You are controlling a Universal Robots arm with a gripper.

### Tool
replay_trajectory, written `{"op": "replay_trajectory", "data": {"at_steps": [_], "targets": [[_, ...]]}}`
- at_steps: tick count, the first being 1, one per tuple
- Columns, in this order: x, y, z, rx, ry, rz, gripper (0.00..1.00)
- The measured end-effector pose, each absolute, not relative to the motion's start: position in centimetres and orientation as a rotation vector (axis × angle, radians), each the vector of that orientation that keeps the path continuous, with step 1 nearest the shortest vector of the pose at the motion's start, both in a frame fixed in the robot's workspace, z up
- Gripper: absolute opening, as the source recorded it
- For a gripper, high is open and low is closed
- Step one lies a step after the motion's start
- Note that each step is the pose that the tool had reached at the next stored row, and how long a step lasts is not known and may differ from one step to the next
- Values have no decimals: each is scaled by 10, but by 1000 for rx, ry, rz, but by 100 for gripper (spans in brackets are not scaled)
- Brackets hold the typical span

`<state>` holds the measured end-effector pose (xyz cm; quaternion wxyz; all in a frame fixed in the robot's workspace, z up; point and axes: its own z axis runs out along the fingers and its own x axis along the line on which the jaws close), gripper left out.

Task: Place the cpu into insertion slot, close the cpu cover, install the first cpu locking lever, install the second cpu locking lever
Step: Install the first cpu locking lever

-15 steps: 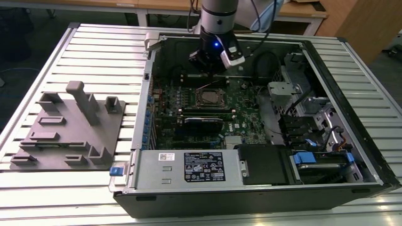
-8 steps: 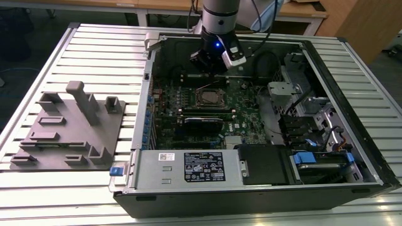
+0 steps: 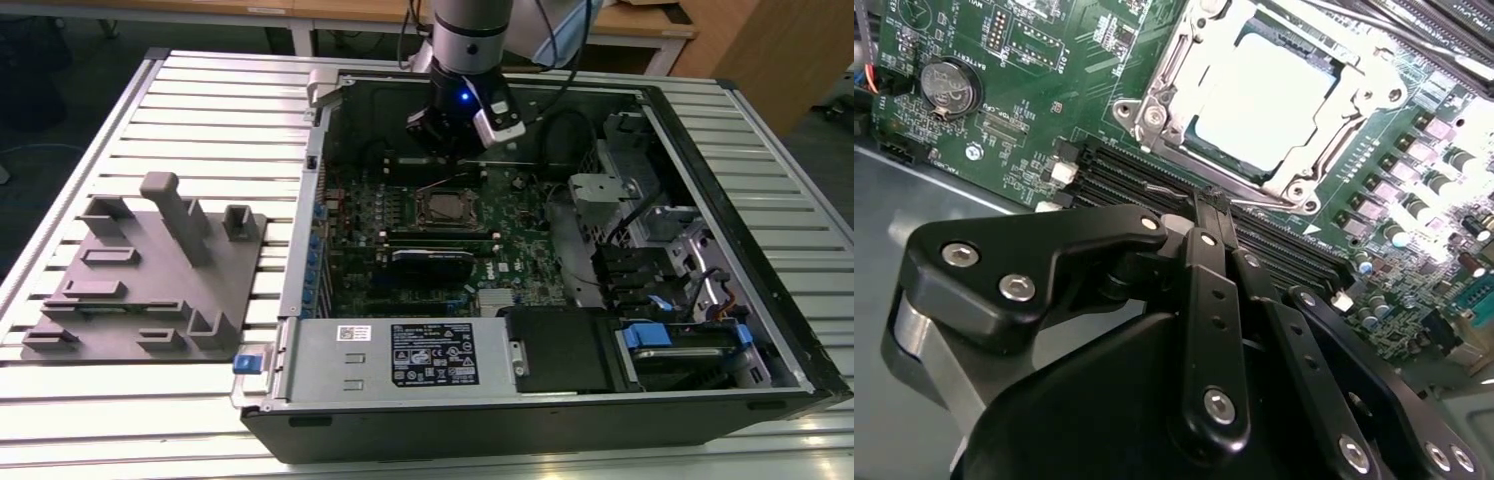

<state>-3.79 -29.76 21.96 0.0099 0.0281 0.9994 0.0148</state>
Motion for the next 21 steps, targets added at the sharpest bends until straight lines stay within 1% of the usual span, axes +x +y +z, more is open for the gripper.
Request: {"op": "replay_trajectory", "data": {"at_steps": [21], "targets": [[-32,-301,210,132,3118,51,10]]}}
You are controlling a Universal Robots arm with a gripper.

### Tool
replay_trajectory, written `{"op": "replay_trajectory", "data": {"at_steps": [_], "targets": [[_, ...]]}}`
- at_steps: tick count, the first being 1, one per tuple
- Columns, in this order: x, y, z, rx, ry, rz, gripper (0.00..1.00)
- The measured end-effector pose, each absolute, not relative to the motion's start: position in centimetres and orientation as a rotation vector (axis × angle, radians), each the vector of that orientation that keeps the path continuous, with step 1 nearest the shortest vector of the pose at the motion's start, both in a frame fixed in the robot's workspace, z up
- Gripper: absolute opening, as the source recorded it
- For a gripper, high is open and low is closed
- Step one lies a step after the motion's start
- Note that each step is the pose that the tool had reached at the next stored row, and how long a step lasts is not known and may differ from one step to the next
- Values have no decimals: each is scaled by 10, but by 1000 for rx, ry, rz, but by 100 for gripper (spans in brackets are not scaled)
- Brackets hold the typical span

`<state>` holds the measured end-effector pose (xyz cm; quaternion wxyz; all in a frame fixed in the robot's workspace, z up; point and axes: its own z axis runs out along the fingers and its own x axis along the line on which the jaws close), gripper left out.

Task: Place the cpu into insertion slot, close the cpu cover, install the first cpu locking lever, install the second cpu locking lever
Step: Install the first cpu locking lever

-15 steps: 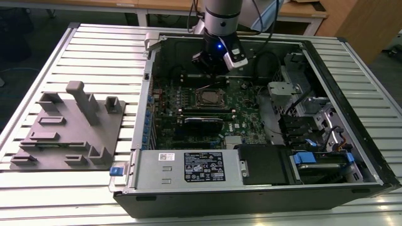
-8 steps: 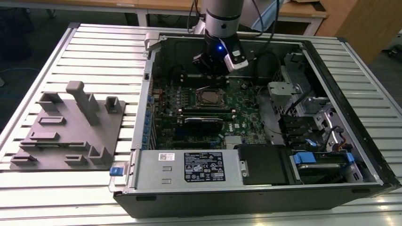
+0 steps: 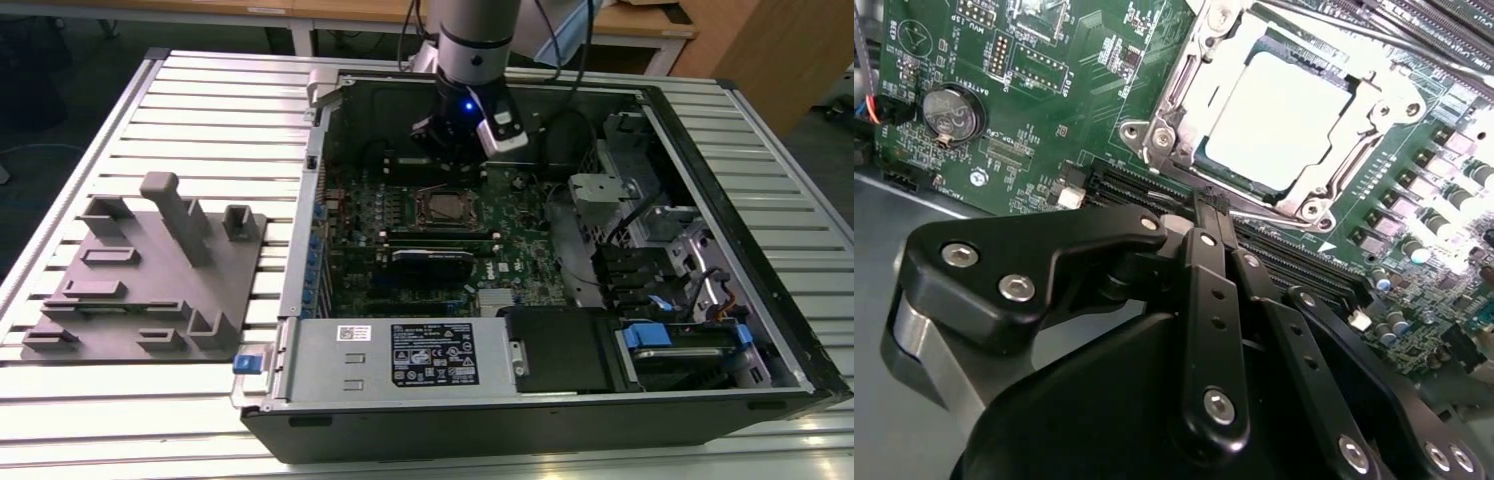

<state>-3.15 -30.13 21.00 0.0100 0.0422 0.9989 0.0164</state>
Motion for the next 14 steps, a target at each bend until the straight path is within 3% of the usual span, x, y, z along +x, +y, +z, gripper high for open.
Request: {"op": "replay_trajectory", "data": {"at_steps": [14], "targets": [[-29,-302,204,162,3117,51,10]]}}
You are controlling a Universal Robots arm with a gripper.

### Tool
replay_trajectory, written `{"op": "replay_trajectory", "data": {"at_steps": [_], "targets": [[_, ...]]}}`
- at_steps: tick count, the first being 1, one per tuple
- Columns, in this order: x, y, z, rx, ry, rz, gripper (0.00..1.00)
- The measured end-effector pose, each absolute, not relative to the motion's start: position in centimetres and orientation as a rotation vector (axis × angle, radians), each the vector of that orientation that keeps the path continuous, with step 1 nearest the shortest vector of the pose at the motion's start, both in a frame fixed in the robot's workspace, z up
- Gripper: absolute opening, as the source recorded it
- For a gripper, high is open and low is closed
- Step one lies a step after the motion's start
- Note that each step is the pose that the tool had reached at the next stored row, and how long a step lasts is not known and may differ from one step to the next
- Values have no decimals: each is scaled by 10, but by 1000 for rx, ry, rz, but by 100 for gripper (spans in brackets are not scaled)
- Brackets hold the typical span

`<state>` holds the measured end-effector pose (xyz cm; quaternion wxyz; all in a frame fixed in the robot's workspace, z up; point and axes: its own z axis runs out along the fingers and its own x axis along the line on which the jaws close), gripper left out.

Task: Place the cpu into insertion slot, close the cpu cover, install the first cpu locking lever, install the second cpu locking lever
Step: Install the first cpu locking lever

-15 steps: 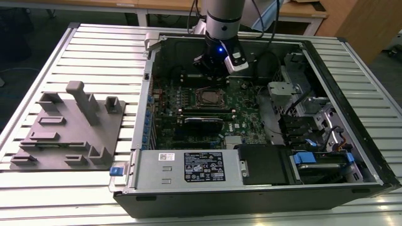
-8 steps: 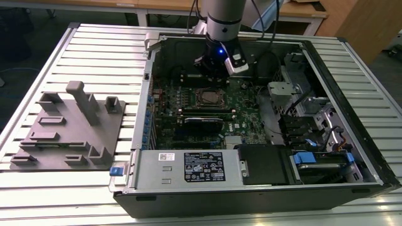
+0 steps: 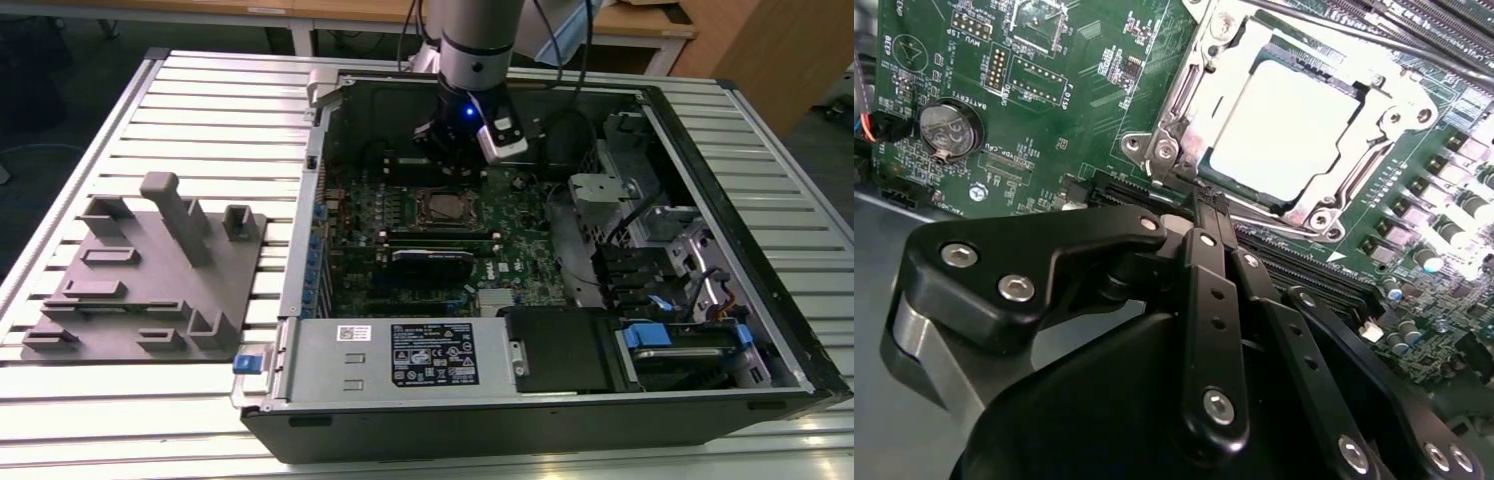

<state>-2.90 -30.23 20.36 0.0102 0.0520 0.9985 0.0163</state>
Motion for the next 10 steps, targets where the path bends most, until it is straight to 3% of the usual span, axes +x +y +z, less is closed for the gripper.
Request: {"op": "replay_trajectory", "data": {"at_steps": [10], "targets": [[-28,-302,199,177,3116,50,10]]}}
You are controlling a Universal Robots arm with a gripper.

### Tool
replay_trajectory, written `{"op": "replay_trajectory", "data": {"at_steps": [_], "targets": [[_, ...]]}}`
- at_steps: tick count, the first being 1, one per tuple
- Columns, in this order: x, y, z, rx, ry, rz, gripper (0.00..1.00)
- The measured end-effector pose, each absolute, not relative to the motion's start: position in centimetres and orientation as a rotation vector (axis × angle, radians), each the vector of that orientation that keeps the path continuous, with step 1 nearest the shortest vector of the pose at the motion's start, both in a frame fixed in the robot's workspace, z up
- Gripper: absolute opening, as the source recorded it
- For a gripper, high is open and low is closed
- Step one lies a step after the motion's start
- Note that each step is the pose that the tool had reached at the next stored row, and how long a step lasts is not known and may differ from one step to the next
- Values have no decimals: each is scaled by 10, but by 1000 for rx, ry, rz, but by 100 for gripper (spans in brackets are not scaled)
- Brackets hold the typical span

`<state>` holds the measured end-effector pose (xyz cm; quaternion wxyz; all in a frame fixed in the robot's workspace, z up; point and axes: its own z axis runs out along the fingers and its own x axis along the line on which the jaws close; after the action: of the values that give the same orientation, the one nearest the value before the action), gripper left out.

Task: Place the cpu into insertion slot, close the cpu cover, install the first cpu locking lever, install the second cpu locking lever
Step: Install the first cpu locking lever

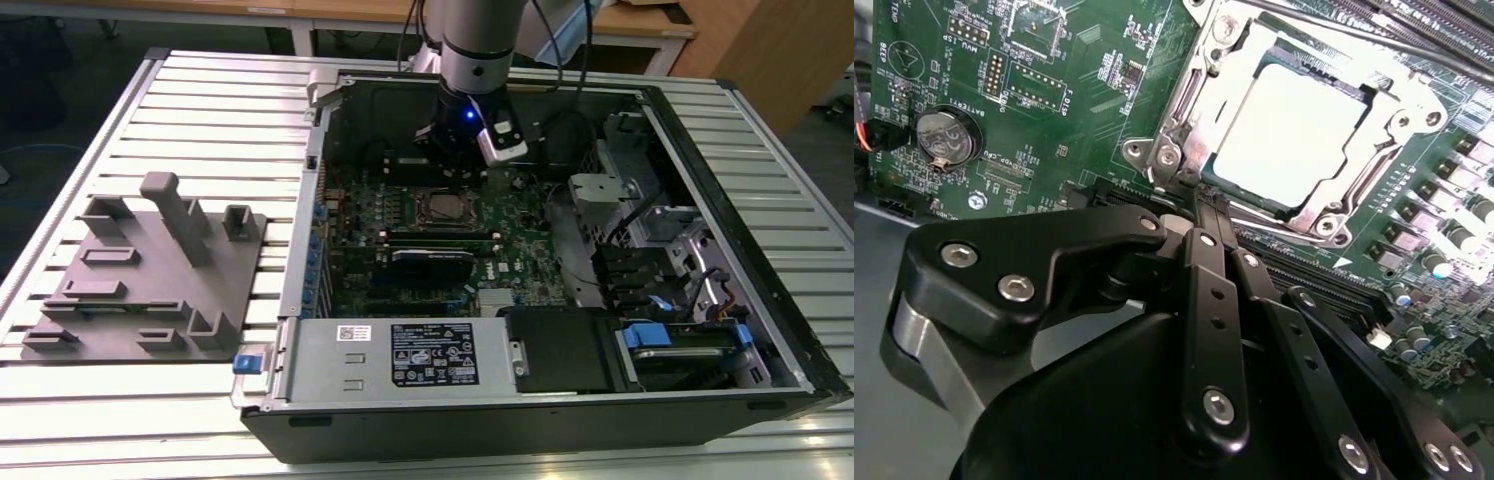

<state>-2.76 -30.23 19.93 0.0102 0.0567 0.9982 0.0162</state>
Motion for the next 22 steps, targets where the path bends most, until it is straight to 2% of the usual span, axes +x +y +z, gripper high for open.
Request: {"op": "replay_trajectory", "data": {"at_steps": [22], "targets": [[-27,-302,206,178,3115,51,10]]}}
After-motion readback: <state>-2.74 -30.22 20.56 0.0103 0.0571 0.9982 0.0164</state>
